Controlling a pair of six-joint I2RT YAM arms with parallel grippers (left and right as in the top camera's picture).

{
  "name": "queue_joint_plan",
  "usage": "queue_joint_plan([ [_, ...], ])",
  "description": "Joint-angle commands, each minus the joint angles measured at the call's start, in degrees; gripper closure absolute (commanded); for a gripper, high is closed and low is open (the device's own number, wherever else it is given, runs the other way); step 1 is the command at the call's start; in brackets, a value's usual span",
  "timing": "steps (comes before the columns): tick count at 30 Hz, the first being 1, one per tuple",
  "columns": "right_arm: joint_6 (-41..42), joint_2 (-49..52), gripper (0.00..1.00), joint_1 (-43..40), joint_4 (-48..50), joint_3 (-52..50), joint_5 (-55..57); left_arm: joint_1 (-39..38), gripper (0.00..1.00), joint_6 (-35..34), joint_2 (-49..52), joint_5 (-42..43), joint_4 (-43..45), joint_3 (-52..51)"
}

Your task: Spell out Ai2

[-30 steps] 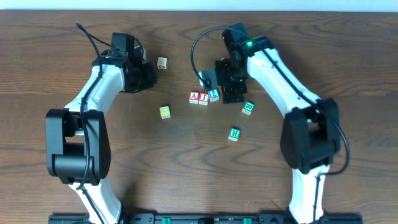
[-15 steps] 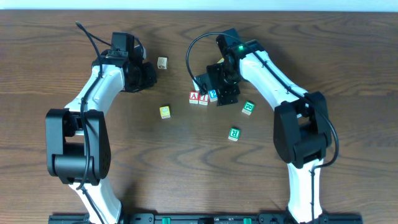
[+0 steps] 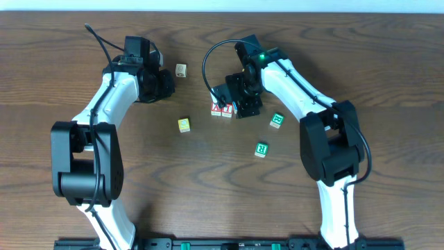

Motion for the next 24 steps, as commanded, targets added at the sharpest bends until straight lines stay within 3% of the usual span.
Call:
queue_joint_plan([
  [1,0.7,1.3,0.13,-0.2,0.1,0.7,-0.8,0.1,0.94,1.3,0.5,-0.3,0.0,0.4],
  [12,2.2,2.2,0.16,-1.6,0.0,0.7,-0.2,0.1,0.94,1.2,0.5,-0.9,0.0,0.4],
  [17,2.7,2.3,0.31,-1.6,0.1,0.7,-0.2,0.1,0.94,1.2,0.5,-0.9,0.0,0.4],
  [24,3.7,2.3,0.39,-1.8,0.1,0.7,-0.2,0.1,0.94,1.2,0.5,-0.9,0.0,0.4],
])
